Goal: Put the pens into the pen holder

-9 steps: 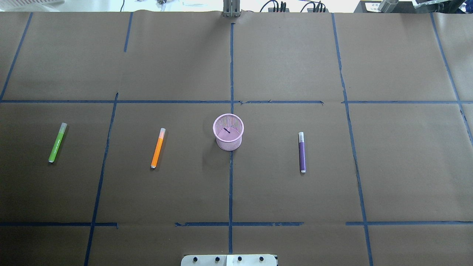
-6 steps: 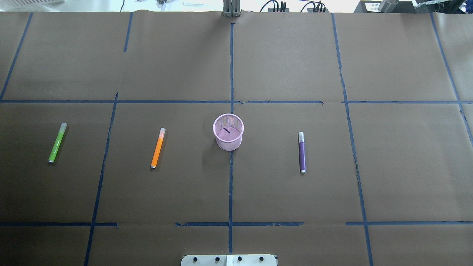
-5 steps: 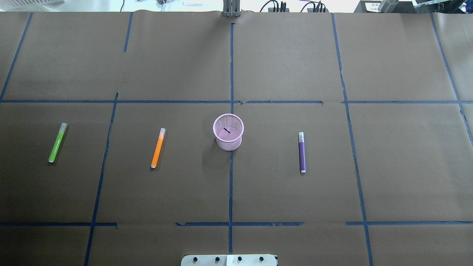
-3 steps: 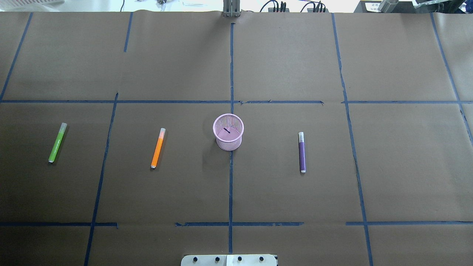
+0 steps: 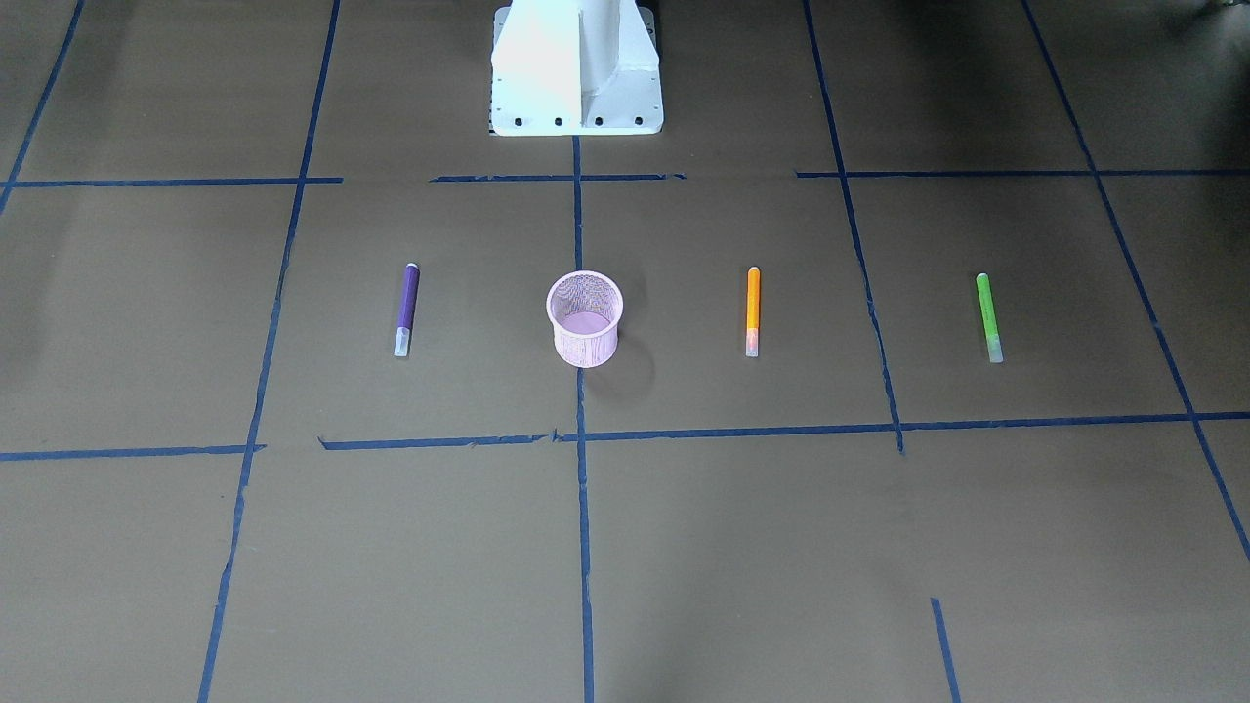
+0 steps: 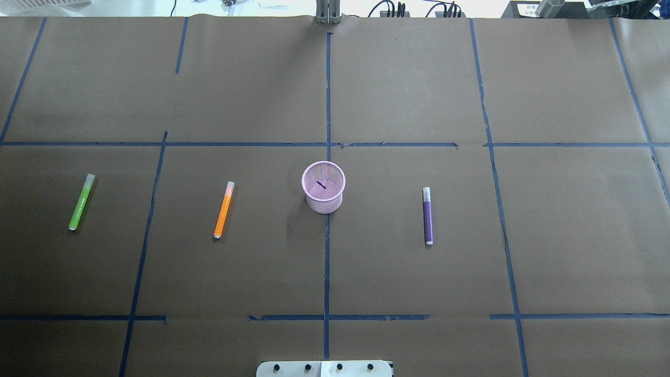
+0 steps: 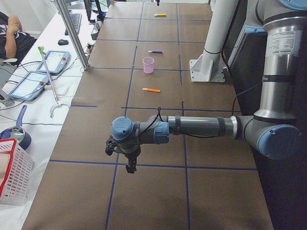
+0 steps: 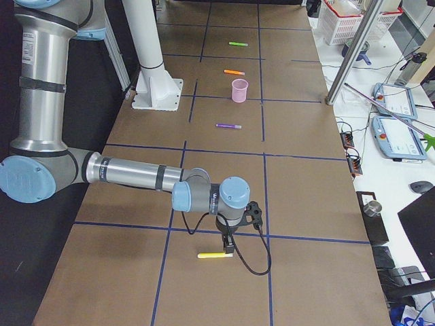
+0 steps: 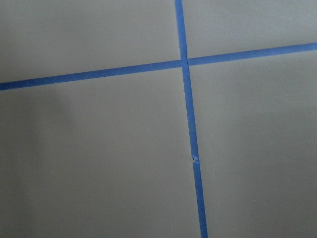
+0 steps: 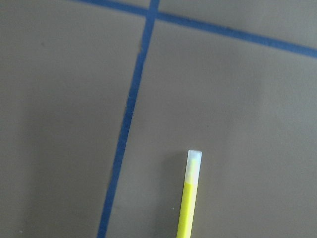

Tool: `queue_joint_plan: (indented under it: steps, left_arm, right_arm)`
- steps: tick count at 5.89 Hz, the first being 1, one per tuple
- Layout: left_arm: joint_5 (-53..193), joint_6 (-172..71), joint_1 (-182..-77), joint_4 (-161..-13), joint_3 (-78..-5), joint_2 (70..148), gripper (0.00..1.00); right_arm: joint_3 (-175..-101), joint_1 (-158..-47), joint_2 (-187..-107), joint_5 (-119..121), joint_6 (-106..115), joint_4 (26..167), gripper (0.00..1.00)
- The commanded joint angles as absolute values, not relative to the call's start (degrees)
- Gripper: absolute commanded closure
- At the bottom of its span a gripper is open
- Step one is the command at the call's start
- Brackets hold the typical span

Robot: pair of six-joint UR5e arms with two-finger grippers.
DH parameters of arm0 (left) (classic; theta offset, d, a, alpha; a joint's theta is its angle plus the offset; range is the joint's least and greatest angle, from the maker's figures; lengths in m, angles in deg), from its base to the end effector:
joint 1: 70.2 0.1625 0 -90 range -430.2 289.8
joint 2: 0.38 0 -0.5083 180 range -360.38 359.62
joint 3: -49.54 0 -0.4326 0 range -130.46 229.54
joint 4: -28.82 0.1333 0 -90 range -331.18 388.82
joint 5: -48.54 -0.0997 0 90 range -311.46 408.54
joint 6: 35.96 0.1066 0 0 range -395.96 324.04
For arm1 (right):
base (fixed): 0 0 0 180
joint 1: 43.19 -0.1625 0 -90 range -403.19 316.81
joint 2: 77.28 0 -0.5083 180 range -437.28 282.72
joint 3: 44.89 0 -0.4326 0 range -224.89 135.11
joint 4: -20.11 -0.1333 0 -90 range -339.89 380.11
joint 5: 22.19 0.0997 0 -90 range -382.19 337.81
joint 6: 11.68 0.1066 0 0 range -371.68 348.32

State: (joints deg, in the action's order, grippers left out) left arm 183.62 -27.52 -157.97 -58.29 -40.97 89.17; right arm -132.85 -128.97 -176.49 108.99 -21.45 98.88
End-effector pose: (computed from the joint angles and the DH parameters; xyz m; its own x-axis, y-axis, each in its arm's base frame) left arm -0.0374 -0.5263 0.7504 0.6936 0.1391 -0.7068 -0.1422 0.9883 0.0550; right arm 0.0304 -0.4460 0.8289 0.7272 -0.2236 0.6489 0.1999 0.9735 0.1114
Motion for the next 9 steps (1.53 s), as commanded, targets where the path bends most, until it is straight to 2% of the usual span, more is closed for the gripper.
queue_joint_plan:
  steps: [1, 5, 6, 9]
  left_arm:
    - [183.63, -27.78, -156.43, -59.24, -41.08, 89.45, 0.00]
    - [183.54, -27.52, -155.19, -61.53, -41.08, 89.36, 0.00]
    - [183.54, -27.43, -155.19, -61.62, -40.99, 89.36, 0.00]
    - [183.63, -29.00, -153.36, -61.62, -41.08, 90.41, 0.00]
  right_arm:
    - [-119.66, -128.01, -177.05, 109.11, -17.26, 79.33, 0.00]
    - [-118.38, -122.39, -176.25, 108.85, -9.23, 76.44, 0.00]
    - [-116.02, -121.77, -175.38, 108.85, -9.22, 76.27, 0.00]
    - [-115.38, -121.50, -174.58, 109.03, -9.13, 76.27, 0.00]
